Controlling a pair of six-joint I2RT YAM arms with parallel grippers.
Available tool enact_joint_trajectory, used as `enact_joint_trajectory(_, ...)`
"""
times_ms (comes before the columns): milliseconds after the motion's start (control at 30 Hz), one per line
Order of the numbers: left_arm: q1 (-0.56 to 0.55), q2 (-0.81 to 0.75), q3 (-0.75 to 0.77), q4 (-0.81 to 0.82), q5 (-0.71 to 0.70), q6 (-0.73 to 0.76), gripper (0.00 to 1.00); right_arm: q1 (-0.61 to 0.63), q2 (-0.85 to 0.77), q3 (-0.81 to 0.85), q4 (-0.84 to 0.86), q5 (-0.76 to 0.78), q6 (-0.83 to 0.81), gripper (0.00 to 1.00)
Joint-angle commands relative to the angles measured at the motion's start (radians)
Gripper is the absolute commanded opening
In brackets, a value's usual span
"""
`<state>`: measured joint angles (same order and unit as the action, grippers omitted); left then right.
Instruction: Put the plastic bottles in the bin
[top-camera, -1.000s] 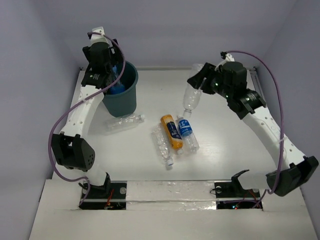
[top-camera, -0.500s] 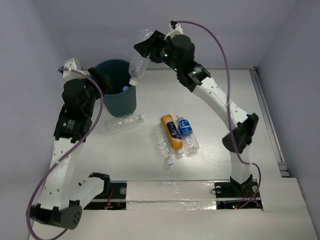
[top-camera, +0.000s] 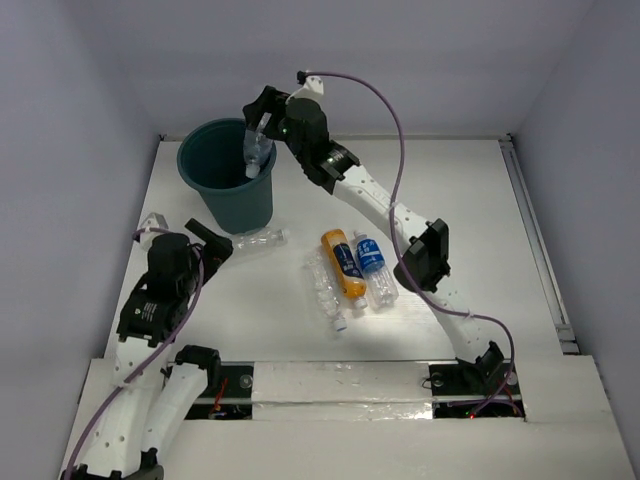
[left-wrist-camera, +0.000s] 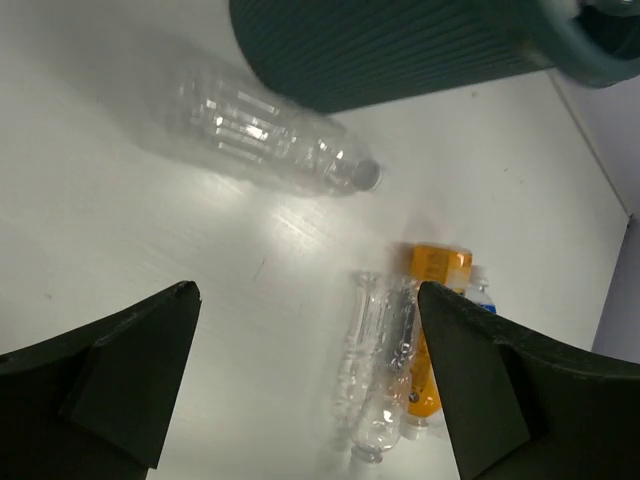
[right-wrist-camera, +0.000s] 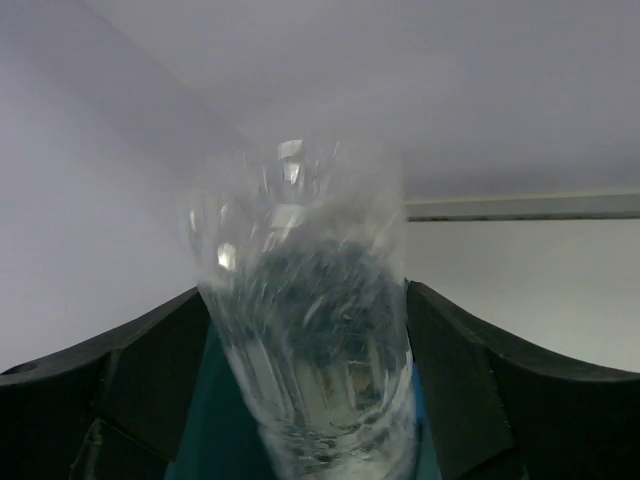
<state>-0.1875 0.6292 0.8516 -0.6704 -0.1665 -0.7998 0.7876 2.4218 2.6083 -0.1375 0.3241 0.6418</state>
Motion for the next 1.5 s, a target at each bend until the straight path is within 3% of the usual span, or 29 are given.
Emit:
enact_joint_trajectory(0,0.005,-0.003,-0.080,-0.018,0.056,-0.148,0.89,0.032,-0.020,0.038,0.119,0.047,-0.160,0.86)
enact_joint_trajectory(133,0.014,0.016,-0.201,0.093,0.113,-0.239,0.98,0.055,-0.092,-0.060,0.161,0.012,-0.192,0.96)
enact_joint_trajectory(300,0.052,0.087,-0.299,0.251,0.215,-0.329,0.99,0.055,-0.226,-0.138,0.093,-0.002,-0.223,1.00)
enact_joint_trajectory(367,0.071,0.127,-0.333,0.314,0.232,-0.351,0.99,0.055,-0.309,-0.272,0.093,0.001,-0.225,0.99)
enact_joint_trajectory(400,0.085,0.139,-0.344,0.333,0.236,-0.374,0.99,0.055,-0.413,-0.331,0.099,0.000,-0.225,0.97)
enact_joint_trajectory(533,0.111,0.175,-0.423,0.455,0.263,-0.470,0.99,0.055,-0.722,-0.747,0.196,-0.069,-0.208,0.51)
enact_joint_trajectory(600,0.120,0.173,-0.439,0.488,0.225,-0.504,0.99,0.055,-0.835,-0.982,0.219,-0.100,-0.203,0.49)
enact_joint_trajectory(700,0.120,0.164,-0.473,0.538,0.184,-0.587,0.99,0.055,-1.028,-1.235,0.200,-0.164,-0.179,0.53)
enact_joint_trajectory(800,0.120,0.145,-0.516,0.592,0.122,-0.670,0.99,0.055,-1.185,-1.439,0.177,-0.209,-0.151,0.63)
enact_joint_trajectory(900,0.131,0.145,-0.545,0.633,0.081,-0.731,0.99,0.055,-1.295,-1.566,0.142,-0.249,-0.140,0.71)
enact_joint_trajectory(1133,0.149,0.245,-0.548,0.747,0.013,-0.782,0.99,0.055,-1.431,-1.669,0.046,-0.295,-0.155,0.81)
enact_joint_trajectory(1333,0.189,0.395,-0.557,0.899,0.074,-0.762,0.99,0.055,-1.469,-1.714,-0.020,-0.315,-0.168,0.88)
enact_joint_trajectory(1467,0.189,0.460,-0.533,0.884,0.076,-0.751,0.99,0.055,-1.495,-1.743,-0.043,-0.370,-0.163,0.89)
